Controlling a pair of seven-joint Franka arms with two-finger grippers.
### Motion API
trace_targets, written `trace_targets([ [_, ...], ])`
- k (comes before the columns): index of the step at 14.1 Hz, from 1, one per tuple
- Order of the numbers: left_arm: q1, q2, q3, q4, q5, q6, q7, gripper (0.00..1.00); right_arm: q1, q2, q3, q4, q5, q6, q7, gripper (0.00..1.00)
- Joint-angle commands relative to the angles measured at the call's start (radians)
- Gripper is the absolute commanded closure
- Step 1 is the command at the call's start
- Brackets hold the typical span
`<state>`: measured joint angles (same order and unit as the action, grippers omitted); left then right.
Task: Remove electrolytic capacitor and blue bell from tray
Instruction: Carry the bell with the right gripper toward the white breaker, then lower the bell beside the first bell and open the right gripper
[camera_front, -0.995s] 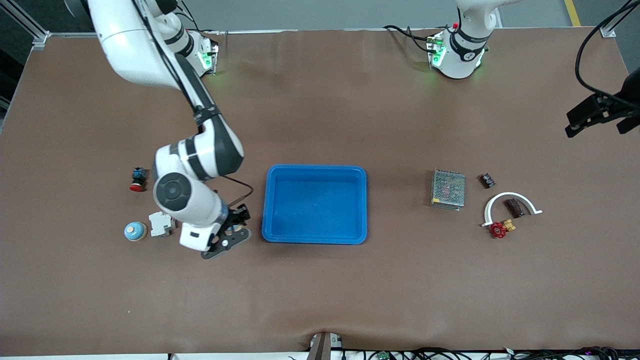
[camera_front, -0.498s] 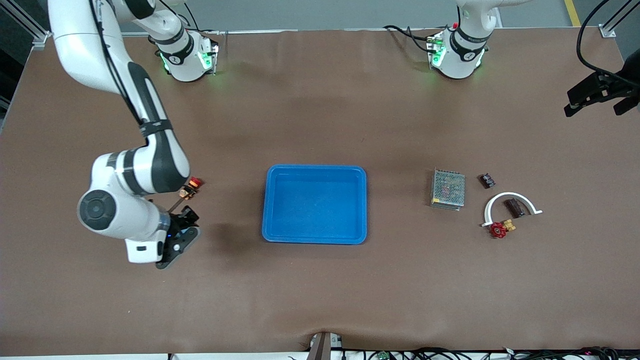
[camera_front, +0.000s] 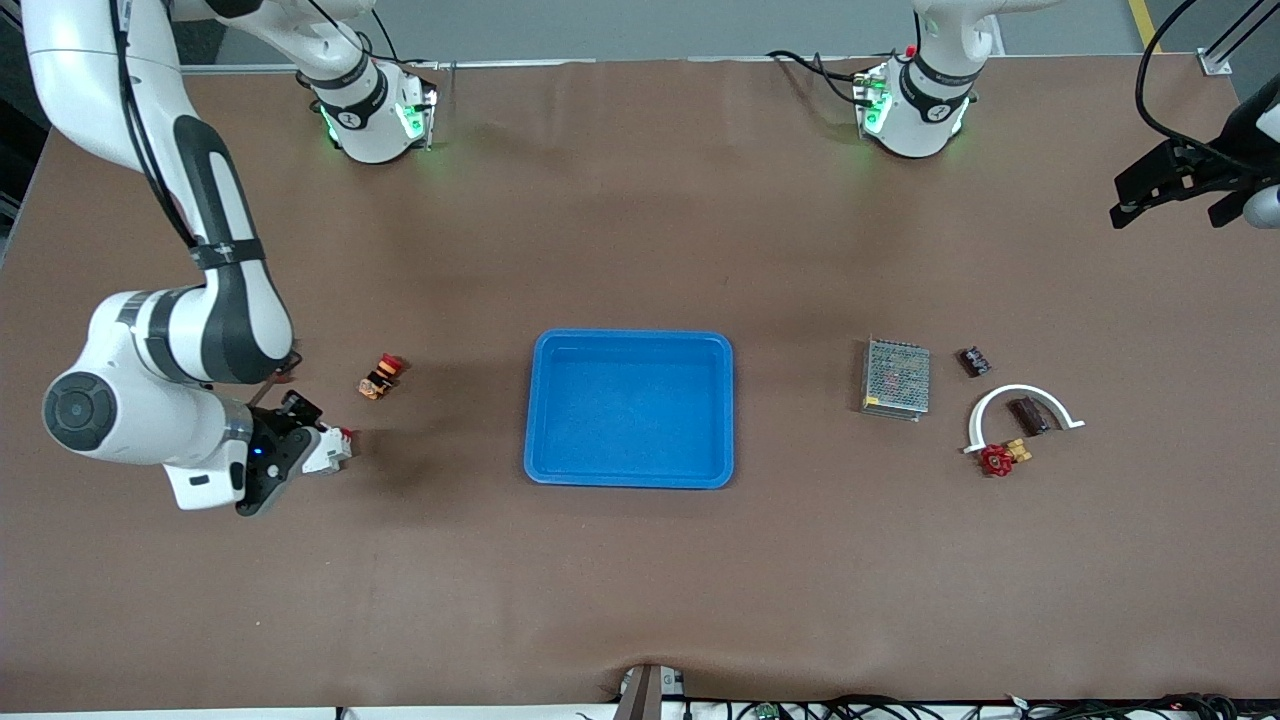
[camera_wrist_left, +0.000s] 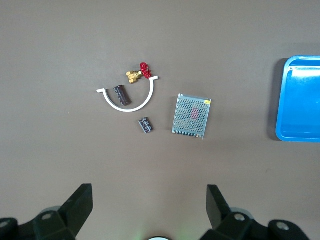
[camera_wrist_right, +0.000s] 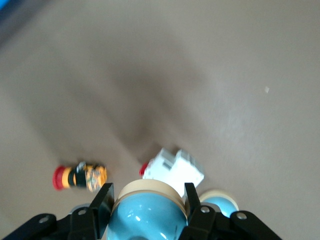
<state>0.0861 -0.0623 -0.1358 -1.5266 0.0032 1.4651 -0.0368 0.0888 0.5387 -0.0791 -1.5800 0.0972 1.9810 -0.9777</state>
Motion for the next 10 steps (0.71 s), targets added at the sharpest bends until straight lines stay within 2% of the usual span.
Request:
trace_targets([
  [1,-0.003,-0.021,-0.001,-0.012,-0.012,-0.009,-0.006,0.00,-0.032,-0.109,0.019,-0.177,-0.005,0.065,-0.030,0.54],
  [5,0.001,-0.024,-0.028,-0.009,-0.008,-0.008,-0.051,0.00,-0.034,-0.204,0.018,-0.365,-0.005,0.185,-0.038,0.54],
  [10,0.001,-0.017,-0.028,-0.006,-0.006,0.027,-0.060,0.00,-0.083,-0.236,0.018,-0.530,-0.005,0.362,-0.127,0.54],
])
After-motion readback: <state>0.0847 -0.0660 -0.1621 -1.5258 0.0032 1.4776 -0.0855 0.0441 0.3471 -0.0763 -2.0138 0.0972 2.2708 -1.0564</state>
